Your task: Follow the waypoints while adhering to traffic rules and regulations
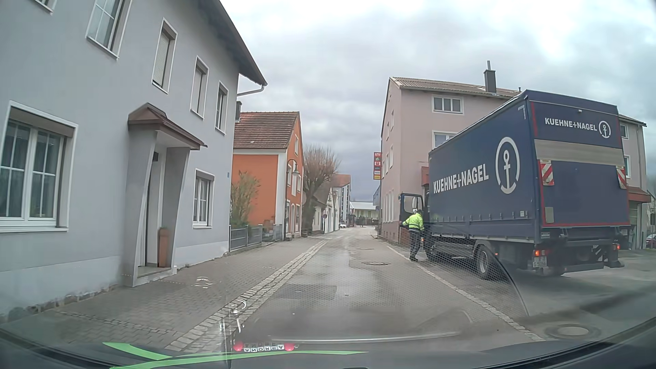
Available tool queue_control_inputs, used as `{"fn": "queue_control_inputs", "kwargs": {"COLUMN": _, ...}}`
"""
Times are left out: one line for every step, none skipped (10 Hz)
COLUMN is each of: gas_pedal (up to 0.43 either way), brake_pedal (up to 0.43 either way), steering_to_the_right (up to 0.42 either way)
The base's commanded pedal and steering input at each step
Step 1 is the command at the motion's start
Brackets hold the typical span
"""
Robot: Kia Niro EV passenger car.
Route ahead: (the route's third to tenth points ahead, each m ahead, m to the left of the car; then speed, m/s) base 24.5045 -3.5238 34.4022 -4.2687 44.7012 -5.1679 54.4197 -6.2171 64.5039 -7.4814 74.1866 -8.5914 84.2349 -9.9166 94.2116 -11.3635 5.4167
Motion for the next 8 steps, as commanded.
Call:
{"fn": "queue_control_inputs", "kwargs": {"gas_pedal": 0.220, "brake_pedal": 0.000, "steering_to_the_right": 0.024}}
{"fn": "queue_control_inputs", "kwargs": {"gas_pedal": 0.220, "brake_pedal": 0.000, "steering_to_the_right": 0.022}}
{"fn": "queue_control_inputs", "kwargs": {"gas_pedal": 0.220, "brake_pedal": 0.000, "steering_to_the_right": 0.021}}
{"fn": "queue_control_inputs", "kwargs": {"gas_pedal": 0.220, "brake_pedal": 0.000, "steering_to_the_right": 0.020}}
{"fn": "queue_control_inputs", "kwargs": {"gas_pedal": 0.220, "brake_pedal": 0.000, "steering_to_the_right": 0.020}}
{"fn": "queue_control_inputs", "kwargs": {"gas_pedal": 0.220, "brake_pedal": 0.000, "steering_to_the_right": 0.020}}
{"fn": "queue_control_inputs", "kwargs": {"gas_pedal": 0.220, "brake_pedal": 0.000, "steering_to_the_right": 0.020}}
{"fn": "queue_control_inputs", "kwargs": {"gas_pedal": 0.209, "brake_pedal": 0.000, "steering_to_the_right": 0.021}}
